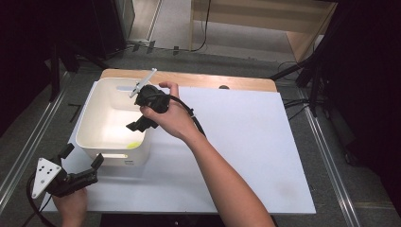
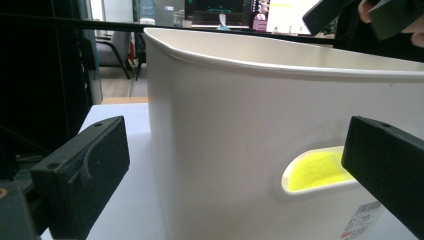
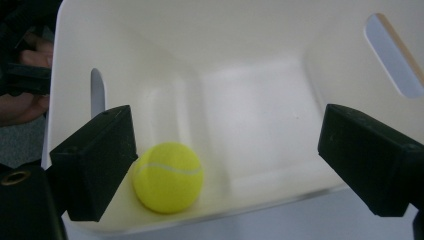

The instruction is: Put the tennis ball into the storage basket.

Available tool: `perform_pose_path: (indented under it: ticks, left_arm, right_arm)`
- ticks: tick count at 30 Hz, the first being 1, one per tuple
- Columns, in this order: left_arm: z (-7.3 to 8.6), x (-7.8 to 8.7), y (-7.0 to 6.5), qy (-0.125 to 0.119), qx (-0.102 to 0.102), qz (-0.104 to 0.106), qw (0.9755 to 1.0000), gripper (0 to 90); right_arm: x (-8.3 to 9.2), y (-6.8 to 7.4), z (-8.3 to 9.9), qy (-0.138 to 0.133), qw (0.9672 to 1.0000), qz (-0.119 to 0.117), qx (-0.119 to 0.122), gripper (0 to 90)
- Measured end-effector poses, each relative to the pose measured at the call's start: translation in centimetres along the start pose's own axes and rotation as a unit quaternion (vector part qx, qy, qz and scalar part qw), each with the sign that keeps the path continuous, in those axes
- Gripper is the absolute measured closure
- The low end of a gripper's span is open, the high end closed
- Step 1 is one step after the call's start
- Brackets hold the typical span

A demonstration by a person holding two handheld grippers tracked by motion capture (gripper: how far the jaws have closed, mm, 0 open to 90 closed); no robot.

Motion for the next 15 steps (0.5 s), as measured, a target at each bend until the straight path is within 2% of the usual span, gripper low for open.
perform_pose_path:
  ticks: [3, 7, 15]
  left_arm:
    - [0.0, 0.0, 0.0, 0.002, -0.001, 0.0, 1.0, 0.0]
    - [0.0, 0.0, -0.1, 0.004, -0.004, -0.002, 1.0, 0.0]
    - [0.0, -0.1, -0.1, 0.003, -0.004, 0.0, 1.0, 0.0]
  right_arm:
    - [1.1, 0.3, 0.4, -0.008, 0.9999, 0.009, -0.005, 1.1]
    - [2.2, 0.5, 1.0, -0.015, 0.9996, 0.022, -0.007, 1.1]
    - [3.4, 0.2, 2.8, -0.023, 0.9991, 0.028, -0.024, 1.1]
Point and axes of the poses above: each handheld gripper's, and its own axes: x roughly backward along the jaws, z roughly out of its underside, y roughly to its left, the point moved 1 cm from there along -x, roughly forward along the jaws, and after that the axes turned 5 degrees about z, right-handed, at the moved point
